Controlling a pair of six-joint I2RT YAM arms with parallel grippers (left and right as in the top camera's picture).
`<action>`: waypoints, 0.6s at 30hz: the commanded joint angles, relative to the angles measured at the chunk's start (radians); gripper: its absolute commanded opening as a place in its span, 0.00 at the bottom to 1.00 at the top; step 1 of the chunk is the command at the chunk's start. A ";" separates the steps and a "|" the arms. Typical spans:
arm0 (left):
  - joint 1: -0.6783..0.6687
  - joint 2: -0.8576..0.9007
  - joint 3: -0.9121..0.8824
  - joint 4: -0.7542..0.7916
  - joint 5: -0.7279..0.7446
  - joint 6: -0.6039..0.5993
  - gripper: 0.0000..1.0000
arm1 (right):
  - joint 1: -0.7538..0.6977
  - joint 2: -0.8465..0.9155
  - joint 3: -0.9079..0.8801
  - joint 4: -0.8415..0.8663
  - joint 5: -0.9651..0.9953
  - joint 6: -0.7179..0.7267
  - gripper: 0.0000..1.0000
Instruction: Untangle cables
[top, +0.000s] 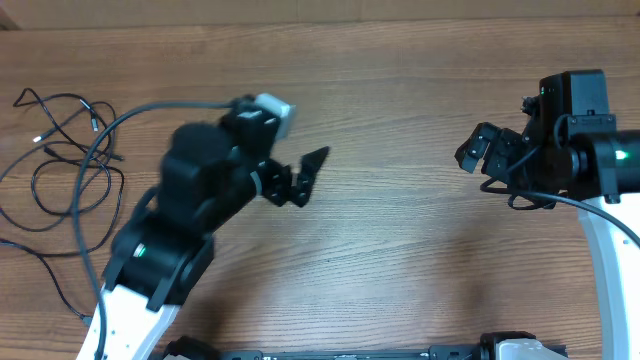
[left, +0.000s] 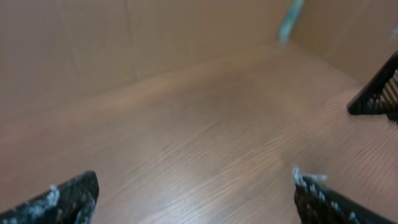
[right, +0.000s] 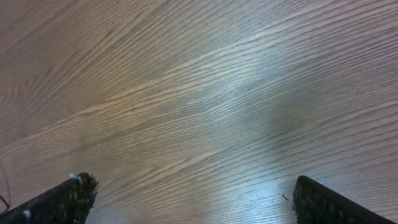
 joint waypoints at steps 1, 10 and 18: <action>0.059 -0.111 -0.140 0.129 0.059 0.071 1.00 | 0.001 -0.005 0.021 0.002 0.002 0.002 1.00; 0.201 -0.393 -0.529 0.512 0.214 0.057 1.00 | 0.001 -0.005 0.021 0.002 0.002 0.002 1.00; 0.227 -0.644 -0.815 0.805 0.128 -0.012 1.00 | 0.001 -0.005 0.021 0.002 0.003 0.002 1.00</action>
